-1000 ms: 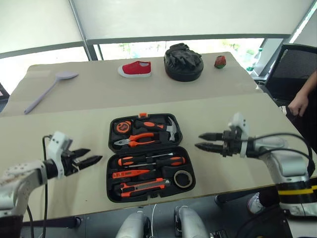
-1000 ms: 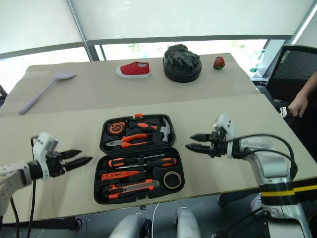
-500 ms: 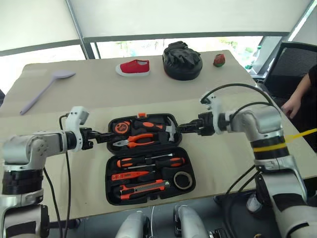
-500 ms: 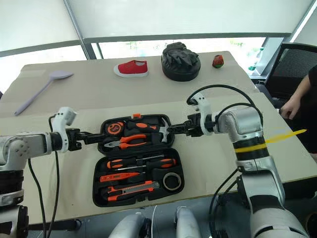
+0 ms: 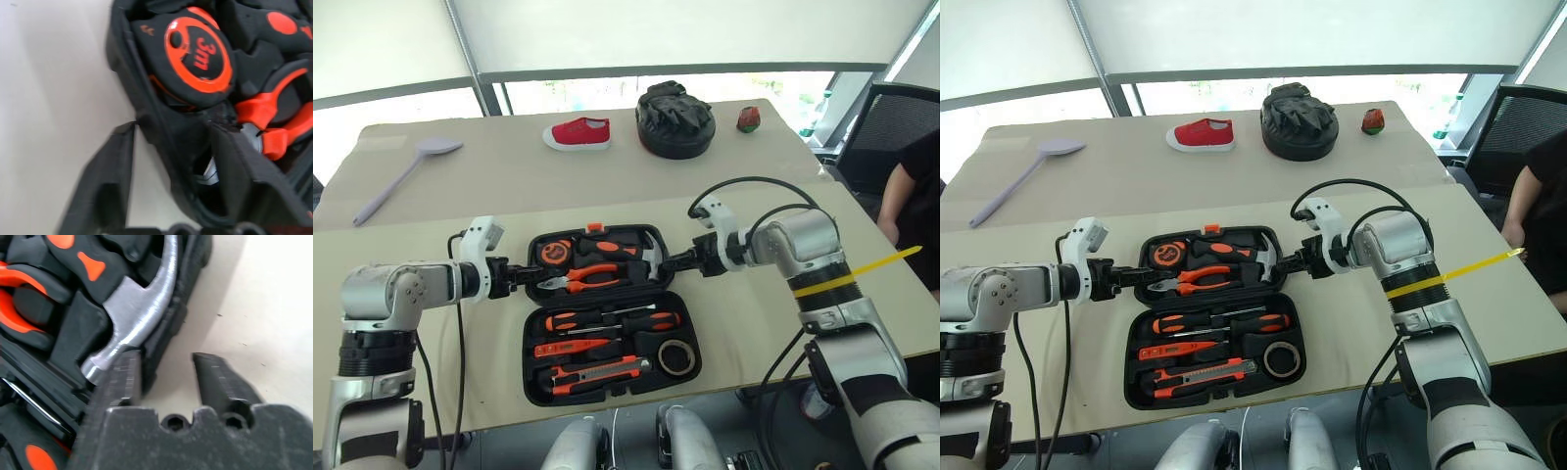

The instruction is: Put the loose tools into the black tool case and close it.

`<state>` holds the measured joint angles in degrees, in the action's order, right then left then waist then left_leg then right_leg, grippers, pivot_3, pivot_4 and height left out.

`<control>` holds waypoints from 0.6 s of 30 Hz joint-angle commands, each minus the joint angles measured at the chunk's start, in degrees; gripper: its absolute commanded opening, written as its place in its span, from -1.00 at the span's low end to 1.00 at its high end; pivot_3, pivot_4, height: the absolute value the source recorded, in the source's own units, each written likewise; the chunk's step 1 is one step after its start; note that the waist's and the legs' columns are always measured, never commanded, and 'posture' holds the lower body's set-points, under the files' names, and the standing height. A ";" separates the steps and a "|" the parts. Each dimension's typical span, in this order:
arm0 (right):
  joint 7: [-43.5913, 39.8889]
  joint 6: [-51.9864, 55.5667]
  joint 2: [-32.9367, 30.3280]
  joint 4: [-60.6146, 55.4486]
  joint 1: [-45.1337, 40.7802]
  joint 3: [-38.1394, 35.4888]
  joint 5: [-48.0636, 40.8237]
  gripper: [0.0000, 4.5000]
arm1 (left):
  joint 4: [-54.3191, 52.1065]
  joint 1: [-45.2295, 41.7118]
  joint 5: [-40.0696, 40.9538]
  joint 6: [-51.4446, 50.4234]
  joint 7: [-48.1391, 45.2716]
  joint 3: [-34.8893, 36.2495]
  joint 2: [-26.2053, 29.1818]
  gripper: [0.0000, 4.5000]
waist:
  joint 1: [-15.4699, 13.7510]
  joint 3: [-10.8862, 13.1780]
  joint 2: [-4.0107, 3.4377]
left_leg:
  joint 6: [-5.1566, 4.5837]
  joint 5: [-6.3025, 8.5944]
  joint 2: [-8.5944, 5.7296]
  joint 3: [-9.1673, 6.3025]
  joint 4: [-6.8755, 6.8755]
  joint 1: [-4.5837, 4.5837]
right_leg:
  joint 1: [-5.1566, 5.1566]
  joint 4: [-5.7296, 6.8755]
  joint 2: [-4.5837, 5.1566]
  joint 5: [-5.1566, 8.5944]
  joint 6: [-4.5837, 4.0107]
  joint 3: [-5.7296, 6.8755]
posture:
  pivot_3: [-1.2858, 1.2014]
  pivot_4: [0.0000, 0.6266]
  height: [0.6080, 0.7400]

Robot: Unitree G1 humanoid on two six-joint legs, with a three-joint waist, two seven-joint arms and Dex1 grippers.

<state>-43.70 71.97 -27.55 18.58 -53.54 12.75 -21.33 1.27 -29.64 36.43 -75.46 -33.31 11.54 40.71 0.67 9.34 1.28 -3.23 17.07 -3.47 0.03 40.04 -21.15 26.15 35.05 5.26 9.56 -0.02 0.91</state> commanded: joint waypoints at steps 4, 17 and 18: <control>1.92 -2.50 2.82 5.16 -1.04 -5.02 -0.36 -1.00 | 2.69 -0.69 0.84 2.69 0.92 4.85 -4.06 -0.99 | -0.12 -0.11 0.04 | -0.08 -0.14 -0.12 0.00 0.03 0.20 | -0.23 0.05 0.00 -0.07 0.08 -0.02 | 0.03 -0.52 1.00; -6.01 -79.82 -4.25 -8.44 18.23 -6.92 16.00 -1.00 | -9.22 18.62 -7.25 57.60 -18.39 11.79 -11.72 -0.99 | 0.36 -0.06 0.07 | 0.18 -0.40 -0.14 0.04 -0.04 -1.04 | 1.00 0.14 -0.01 -0.27 0.02 0.01 | 0.03 -0.52 1.00; -5.67 -87.19 -5.66 -7.48 20.46 -6.20 18.70 -1.00 | -10.11 20.97 -8.20 61.99 -19.32 11.63 -12.48 -0.99 | 0.33 -0.07 0.07 | 0.18 -0.40 -0.16 0.09 -0.18 -1.00 | 1.01 0.06 -0.03 -0.27 0.02 0.03 | 0.03 -0.52 1.00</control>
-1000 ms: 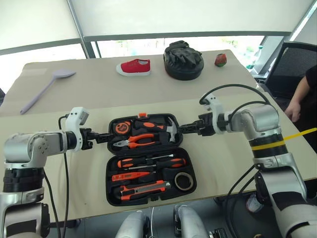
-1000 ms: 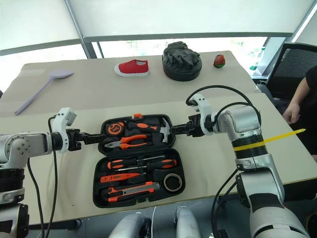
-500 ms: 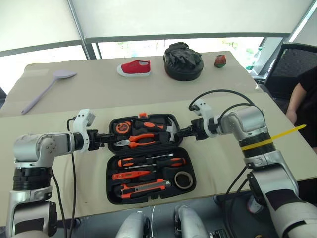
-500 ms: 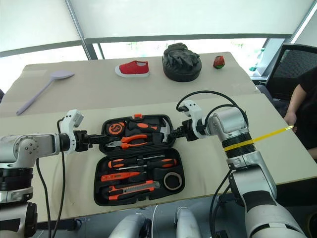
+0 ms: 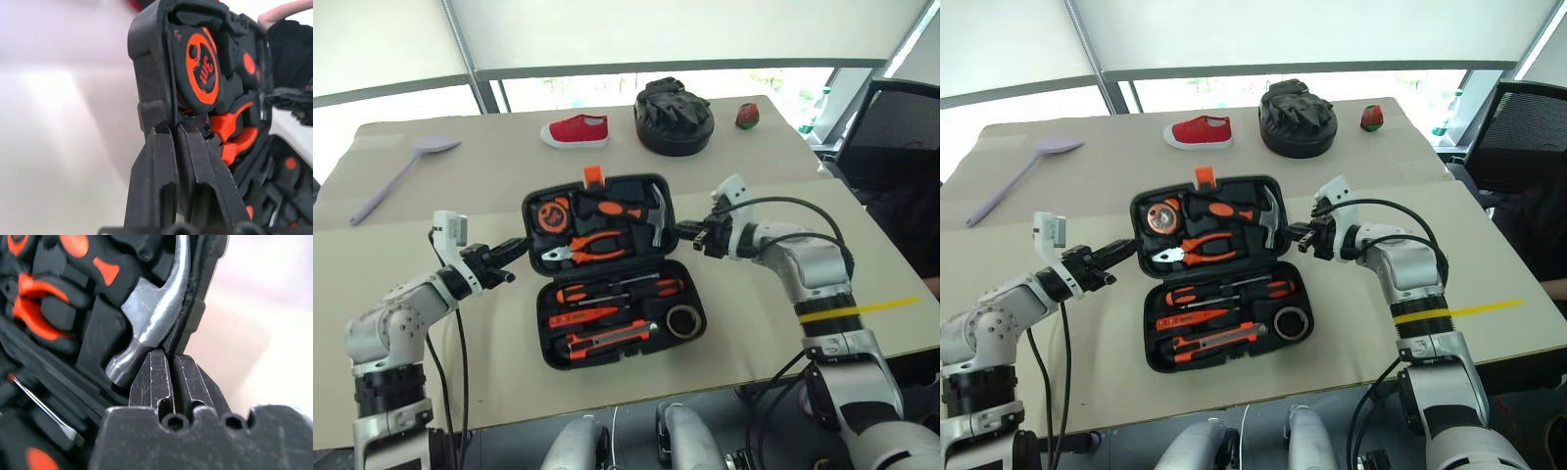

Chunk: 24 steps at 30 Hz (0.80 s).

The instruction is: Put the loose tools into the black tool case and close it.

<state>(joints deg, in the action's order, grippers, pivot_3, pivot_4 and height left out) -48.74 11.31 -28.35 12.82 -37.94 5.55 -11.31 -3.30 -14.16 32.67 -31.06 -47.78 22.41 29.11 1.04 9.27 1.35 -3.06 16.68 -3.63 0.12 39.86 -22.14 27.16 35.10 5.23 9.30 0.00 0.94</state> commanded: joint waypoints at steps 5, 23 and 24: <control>9.03 -53.69 -9.90 7.40 12.05 3.94 22.88 -1.00 | -4.54 15.63 -12.73 39.19 -10.50 -3.48 -0.66 -0.99 | -0.12 0.00 0.00 | -0.10 0.07 -0.03 0.15 -0.05 0.19 | -0.12 -0.21 0.03 0.02 0.03 0.18 | 0.03 -0.52 1.00; 15.68 -64.44 -20.11 17.73 19.63 3.82 22.16 0.60 | 3.47 27.89 -9.43 42.99 -10.05 -0.29 7.83 0.81 | -0.84 0.01 -0.04 | -1.35 0.93 0.44 0.26 -0.12 2.61 | -2.83 -1.03 0.08 0.40 0.32 -0.16 | 0.03 -0.52 1.00; 12.11 -60.96 -20.76 15.04 21.48 3.68 16.88 0.60 | 3.10 26.09 -8.96 40.83 -9.56 -1.21 8.04 0.96 | -0.88 0.01 -0.03 | -1.36 0.95 0.44 0.26 -0.12 2.61 | -2.86 -1.04 0.08 0.40 0.33 -0.16 | 0.03 -0.52 1.00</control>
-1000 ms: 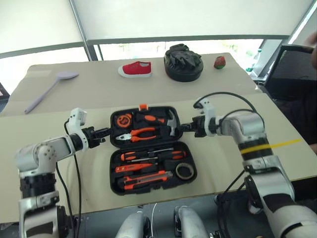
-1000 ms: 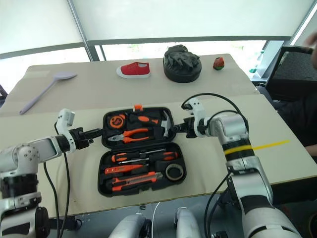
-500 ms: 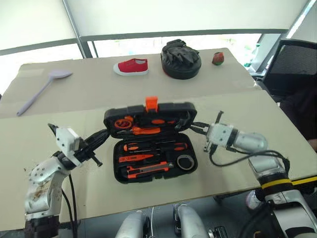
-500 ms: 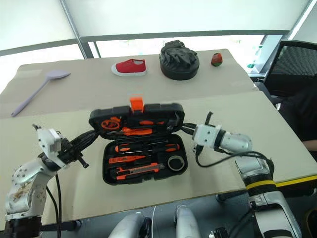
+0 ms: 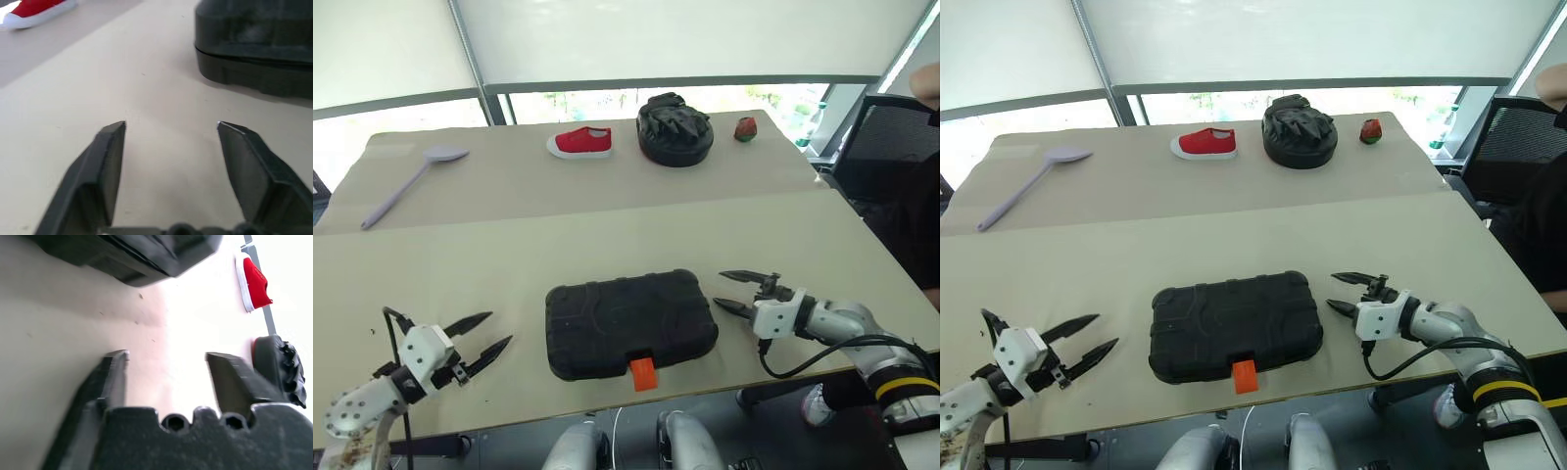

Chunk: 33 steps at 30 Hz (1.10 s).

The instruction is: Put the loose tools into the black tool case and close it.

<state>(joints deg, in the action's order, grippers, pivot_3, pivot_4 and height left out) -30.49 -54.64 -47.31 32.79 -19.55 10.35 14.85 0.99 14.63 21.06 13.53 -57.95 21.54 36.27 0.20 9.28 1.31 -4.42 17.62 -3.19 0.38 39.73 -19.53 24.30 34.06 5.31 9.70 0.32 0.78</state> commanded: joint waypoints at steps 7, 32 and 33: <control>-25.11 31.59 -9.35 -29.85 17.32 -1.56 -35.65 -0.33 | -0.99 -18.21 0.91 -14.08 1.09 -8.91 1.80 0.88 | -0.80 0.03 -0.06 | 0.04 0.00 0.03 -0.12 0.07 -0.12 | 0.03 0.02 -0.02 -0.01 0.01 0.03 | 0.03 -0.52 1.00; -20.45 49.97 14.04 -28.70 -2.18 5.86 -19.71 -1.00 | 9.13 -29.55 -2.81 -25.58 1.16 -14.95 0.92 -0.96 | 0.08 0.09 0.06 | 0.50 -0.20 0.02 -0.05 0.18 -0.98 | 1.08 0.14 -0.16 -0.28 -0.08 0.10 | 0.03 -0.52 1.00; -20.29 49.26 14.74 -26.78 -3.36 5.78 -19.16 -1.00 | 8.37 -28.74 -2.26 -25.92 2.00 -13.95 0.76 -0.96 | 0.08 0.09 0.06 | 0.52 -0.21 0.02 -0.05 0.18 -0.98 | 1.10 0.16 -0.16 -0.29 -0.09 0.10 | 0.03 -0.52 1.00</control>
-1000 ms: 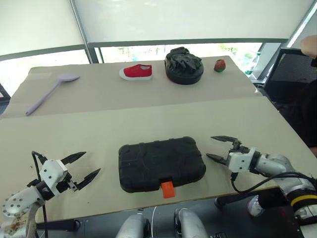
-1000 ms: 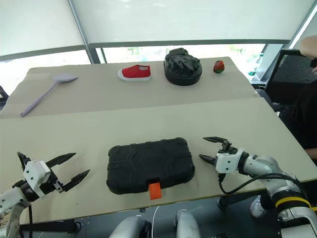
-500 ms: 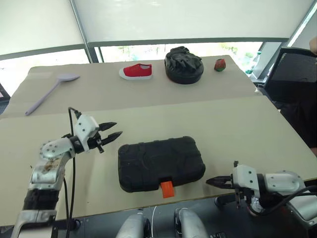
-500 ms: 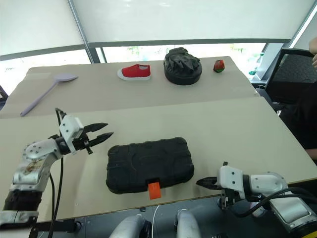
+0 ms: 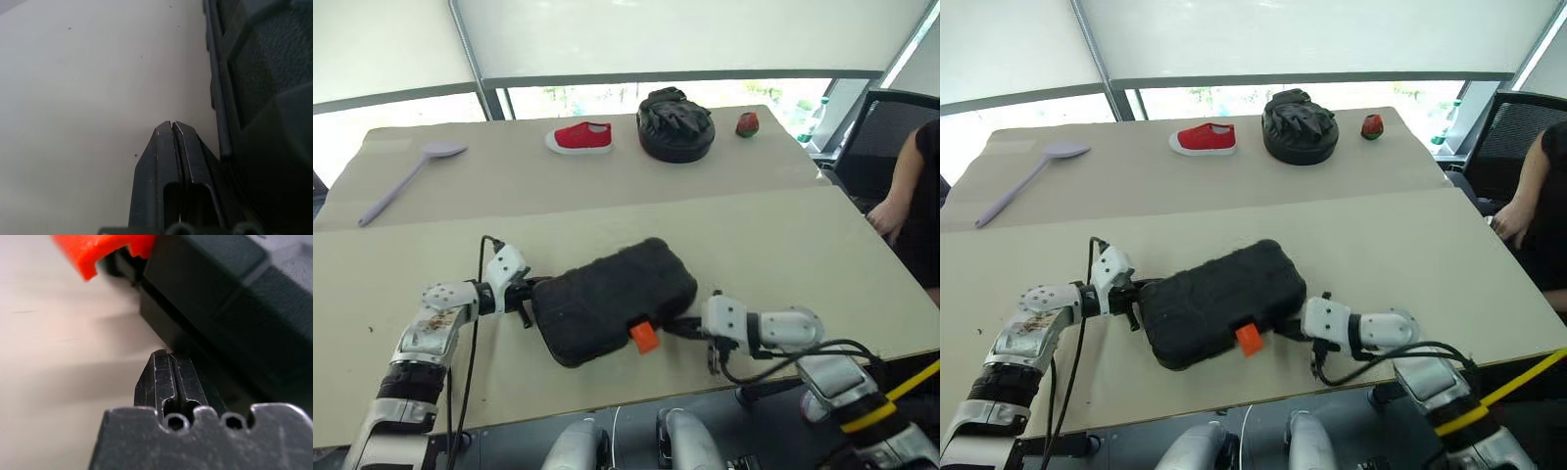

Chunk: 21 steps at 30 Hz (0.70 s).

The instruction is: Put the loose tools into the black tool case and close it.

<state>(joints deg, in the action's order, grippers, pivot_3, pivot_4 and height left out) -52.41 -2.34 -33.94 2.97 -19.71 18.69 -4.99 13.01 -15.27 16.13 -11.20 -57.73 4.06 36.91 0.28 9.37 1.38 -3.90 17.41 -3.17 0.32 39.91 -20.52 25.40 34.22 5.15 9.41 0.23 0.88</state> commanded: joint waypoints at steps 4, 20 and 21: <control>3.92 -7.39 3.29 12.96 -8.51 -3.57 3.60 -1.00 | -8.31 4.44 7.32 -2.03 7.48 10.59 -2.52 -0.96 | 0.05 0.00 0.00 | 0.28 -0.16 0.00 -0.07 -0.03 -0.01 | 0.02 0.01 0.00 -0.03 -0.05 0.01 | 0.03 -0.52 1.00; -3.22 -1.71 -0.36 -0.97 4.83 -11.04 -7.17 -1.00 | -18.26 -11.44 8.93 -14.89 -0.47 -9.75 -1.08 -0.96 | -0.48 -0.01 -0.03 | 0.27 -0.15 -0.14 -0.17 -0.02 -0.32 | 0.12 -0.09 -0.10 -0.04 -0.02 0.02 | 0.03 -0.52 1.00; -3.20 0.16 -0.45 -3.08 5.94 -11.20 -8.10 -1.00 | -14.98 -12.42 6.13 -14.01 0.96 -11.70 -2.01 -0.96 | -0.18 -0.01 -0.03 | 0.27 -0.15 -0.13 -0.12 -0.02 -0.30 | 0.12 -0.09 -0.21 -0.04 -0.02 0.01 | 0.03 -0.52 1.00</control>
<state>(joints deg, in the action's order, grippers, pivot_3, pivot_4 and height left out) -56.02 -4.41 -34.10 4.42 -14.17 9.47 -10.61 -5.23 -26.55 26.12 -27.30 -57.22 -5.57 35.31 0.10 9.36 1.35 -3.63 17.25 -3.28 0.25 39.89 -20.81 25.53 34.12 4.82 9.37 0.21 0.88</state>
